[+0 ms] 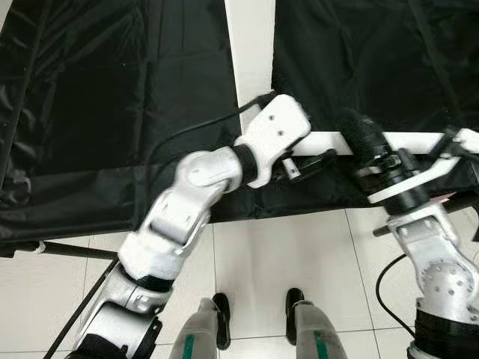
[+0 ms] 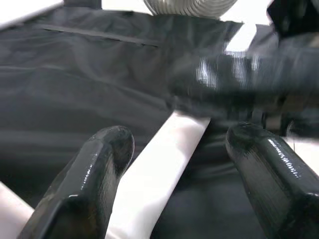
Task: Building children table
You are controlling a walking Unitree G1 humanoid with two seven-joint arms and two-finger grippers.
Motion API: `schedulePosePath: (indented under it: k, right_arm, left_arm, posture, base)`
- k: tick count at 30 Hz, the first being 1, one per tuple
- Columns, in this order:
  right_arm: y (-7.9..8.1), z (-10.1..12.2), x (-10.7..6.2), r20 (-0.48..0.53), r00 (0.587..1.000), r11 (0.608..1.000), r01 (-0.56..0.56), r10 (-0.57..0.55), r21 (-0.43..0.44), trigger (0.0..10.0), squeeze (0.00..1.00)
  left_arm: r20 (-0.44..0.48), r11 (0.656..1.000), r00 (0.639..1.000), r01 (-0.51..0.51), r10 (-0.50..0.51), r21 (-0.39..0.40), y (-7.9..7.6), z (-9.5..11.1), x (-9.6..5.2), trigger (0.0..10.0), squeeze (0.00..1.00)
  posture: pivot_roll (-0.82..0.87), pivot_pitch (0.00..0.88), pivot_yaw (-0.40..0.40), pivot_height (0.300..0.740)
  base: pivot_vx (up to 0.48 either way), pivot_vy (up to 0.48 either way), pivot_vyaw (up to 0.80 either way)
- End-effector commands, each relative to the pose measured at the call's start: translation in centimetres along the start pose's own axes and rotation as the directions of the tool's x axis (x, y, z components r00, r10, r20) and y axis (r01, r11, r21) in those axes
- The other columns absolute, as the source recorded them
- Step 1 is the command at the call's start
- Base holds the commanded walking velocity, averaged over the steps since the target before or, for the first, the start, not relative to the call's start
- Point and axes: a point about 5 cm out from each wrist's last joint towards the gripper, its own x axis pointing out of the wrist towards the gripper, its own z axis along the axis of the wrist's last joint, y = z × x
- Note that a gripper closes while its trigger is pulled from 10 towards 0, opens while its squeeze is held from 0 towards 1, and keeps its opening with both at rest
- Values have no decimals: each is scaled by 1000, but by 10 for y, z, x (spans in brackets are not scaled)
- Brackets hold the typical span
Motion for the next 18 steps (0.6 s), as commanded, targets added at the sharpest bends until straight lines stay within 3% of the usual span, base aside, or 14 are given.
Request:
schedulePosePath:
  k: [1, 10, 11, 15, 18]
  right_arm:
    - [-1, -6, -3, -27, 1000, 1000, -3, 3, -3, 10000, 0]
    - [-6, -10, 1, -43, 999, 1000, 13, -14, -21, 10000, 0]
    - [-8, -11, 2, -44, 999, 1000, 10, -11, -20, 10000, 0]
    - [-10, -14, 6, -52, 999, 1000, 4, -6, -30, 10000, 0]
    - [-11, -15, 10, -55, 999, 999, -3, 2, -32, 10000, 0]
  left_arm:
    - [-6, 1000, 1000, -28, 28, -6, 0, 0, -8, 10000, 0]
    - [-15, 975, 977, -214, 214, -54, 3, 4, -42, 10000, 0]
    - [-32, 970, 972, -234, 233, -70, 5, 3, -48, 10000, 1000]
    - [-60, 965, 965, -258, 255, -44, 8, 2, -58, 10000, 1000]
    - [-126, 944, 936, -329, 328, 8, 17, -3, -67, 10000, 1000]
  posture:
    - [4, 279, 121, 740]
    - [27, 256, 105, 740]
    - [33, 251, 97, 740]
    - [39, 245, 88, 740]
    - [49, 233, 74, 740]
  base:
    - [0, 0, 0]
    - [0, 0, 0]
    - [0, 0, 0]
    - [0, 0, 0]
    - [0, 0, 0]
